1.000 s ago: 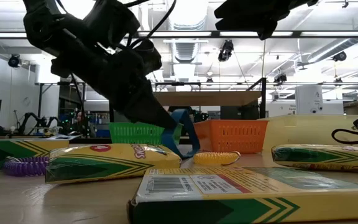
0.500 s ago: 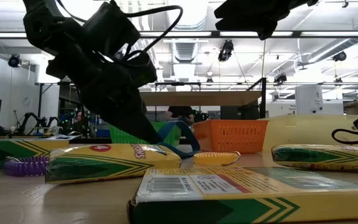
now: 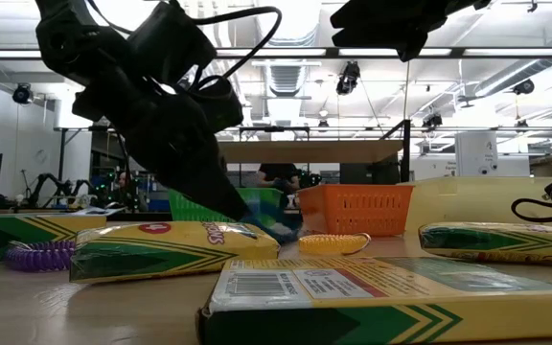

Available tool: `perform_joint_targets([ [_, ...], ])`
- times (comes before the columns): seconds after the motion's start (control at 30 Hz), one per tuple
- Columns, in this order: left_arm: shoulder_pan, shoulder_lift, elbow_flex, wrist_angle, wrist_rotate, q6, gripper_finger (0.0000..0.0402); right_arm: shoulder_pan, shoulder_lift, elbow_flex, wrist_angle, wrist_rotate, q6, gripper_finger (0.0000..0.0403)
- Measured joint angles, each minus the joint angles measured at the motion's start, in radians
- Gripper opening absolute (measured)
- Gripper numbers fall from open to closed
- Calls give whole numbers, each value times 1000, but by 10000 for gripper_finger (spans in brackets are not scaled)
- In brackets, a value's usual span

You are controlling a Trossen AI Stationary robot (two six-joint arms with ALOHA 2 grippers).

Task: Pick & Place Office Desk Supplies
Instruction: Put the left blue rubber band into the yellow bin

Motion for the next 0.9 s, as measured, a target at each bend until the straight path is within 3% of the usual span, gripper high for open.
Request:
perform_joint_targets([
  [0.2,0,0,0,0,2,3,173,0,0,0,0,0,0,183],
  [0.37,0,0,0,0,2,3,211,0,0,0,0,0,0,183],
  [0.67,0,-16,0,-23,2,6,224,0,0,0,0,0,0,183],
  [0.9,-1,-118,1,-52,2,40,224,0,0,0,0,0,0,183],
])
